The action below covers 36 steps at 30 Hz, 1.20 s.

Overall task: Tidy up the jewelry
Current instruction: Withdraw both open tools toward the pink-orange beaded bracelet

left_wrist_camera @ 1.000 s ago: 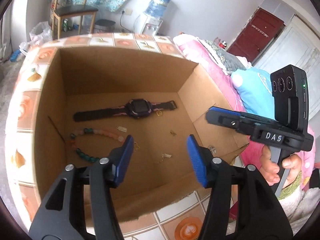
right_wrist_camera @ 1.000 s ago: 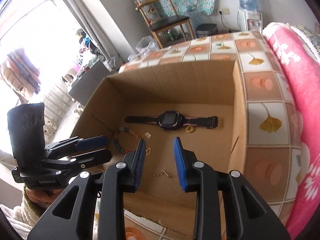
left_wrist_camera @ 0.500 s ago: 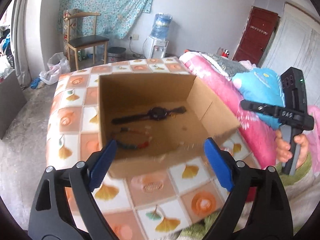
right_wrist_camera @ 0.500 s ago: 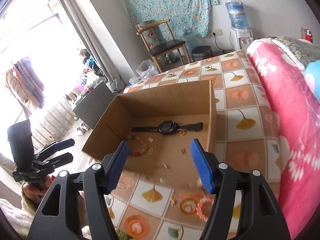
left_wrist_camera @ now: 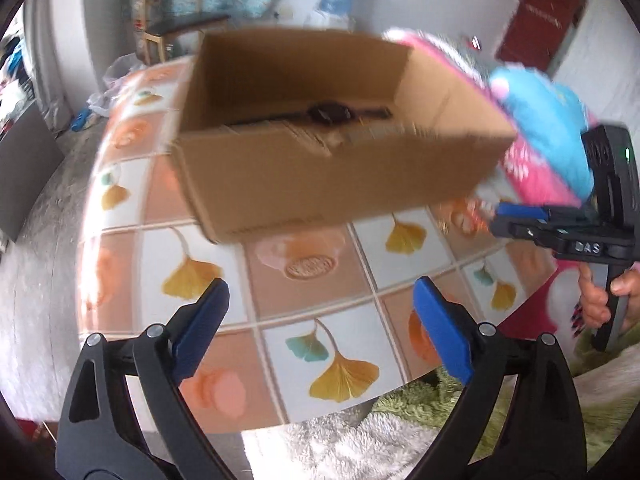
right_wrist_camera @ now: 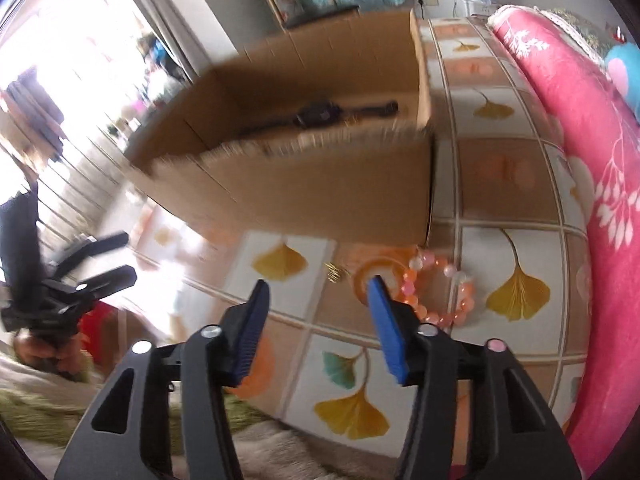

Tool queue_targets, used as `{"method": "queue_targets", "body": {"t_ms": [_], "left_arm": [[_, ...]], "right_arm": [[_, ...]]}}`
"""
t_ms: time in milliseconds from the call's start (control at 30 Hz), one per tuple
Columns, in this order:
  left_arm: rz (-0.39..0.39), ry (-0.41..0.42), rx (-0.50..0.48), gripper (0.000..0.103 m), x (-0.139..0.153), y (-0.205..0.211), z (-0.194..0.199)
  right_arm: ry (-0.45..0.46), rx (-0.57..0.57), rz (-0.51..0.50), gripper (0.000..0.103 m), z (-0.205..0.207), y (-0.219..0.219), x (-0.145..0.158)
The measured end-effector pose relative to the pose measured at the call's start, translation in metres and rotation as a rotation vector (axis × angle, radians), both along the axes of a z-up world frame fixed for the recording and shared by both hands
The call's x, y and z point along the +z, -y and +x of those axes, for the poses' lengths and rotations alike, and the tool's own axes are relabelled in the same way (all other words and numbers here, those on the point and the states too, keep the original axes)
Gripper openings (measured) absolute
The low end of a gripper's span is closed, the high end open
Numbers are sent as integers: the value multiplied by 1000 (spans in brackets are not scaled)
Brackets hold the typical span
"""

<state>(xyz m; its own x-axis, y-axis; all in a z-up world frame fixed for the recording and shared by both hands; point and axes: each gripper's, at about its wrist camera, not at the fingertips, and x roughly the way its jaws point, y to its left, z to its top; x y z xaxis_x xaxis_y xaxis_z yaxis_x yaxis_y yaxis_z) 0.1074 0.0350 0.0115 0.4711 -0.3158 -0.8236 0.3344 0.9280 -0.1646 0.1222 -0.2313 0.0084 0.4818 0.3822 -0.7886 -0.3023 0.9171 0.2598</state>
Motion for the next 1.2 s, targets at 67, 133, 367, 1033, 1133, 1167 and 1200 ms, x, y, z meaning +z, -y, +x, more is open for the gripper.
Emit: {"method": "queue_targets", "body": {"t_ms": [67,133,367,1033,1133,1167,1200], "left_arm": [[32,-11,-28,90,-11,12,2],[64,-18,-66,89,-22,23,4],[119,-54,-94,90,-45,47,15],[192,-79,15,95,-53,61,25],[191,-76,22,95,-54,63,23],[192,-76,23,95,-55,64,23],[192,-76,24,95,-55,64,22]], "right_arm": [[-4,4,-44,36,6,-7,-10],[-3,11,-57,33,11,-10,-15],[-12,11,-74,26,25,-15,-31],[-37,5,-24,38,30,-15,-37],[-49,21,4,38,31,-22,-37],[-57,27,22,38,31,-23,-38],[-65,33,39,38,31,-25,-38]]}}
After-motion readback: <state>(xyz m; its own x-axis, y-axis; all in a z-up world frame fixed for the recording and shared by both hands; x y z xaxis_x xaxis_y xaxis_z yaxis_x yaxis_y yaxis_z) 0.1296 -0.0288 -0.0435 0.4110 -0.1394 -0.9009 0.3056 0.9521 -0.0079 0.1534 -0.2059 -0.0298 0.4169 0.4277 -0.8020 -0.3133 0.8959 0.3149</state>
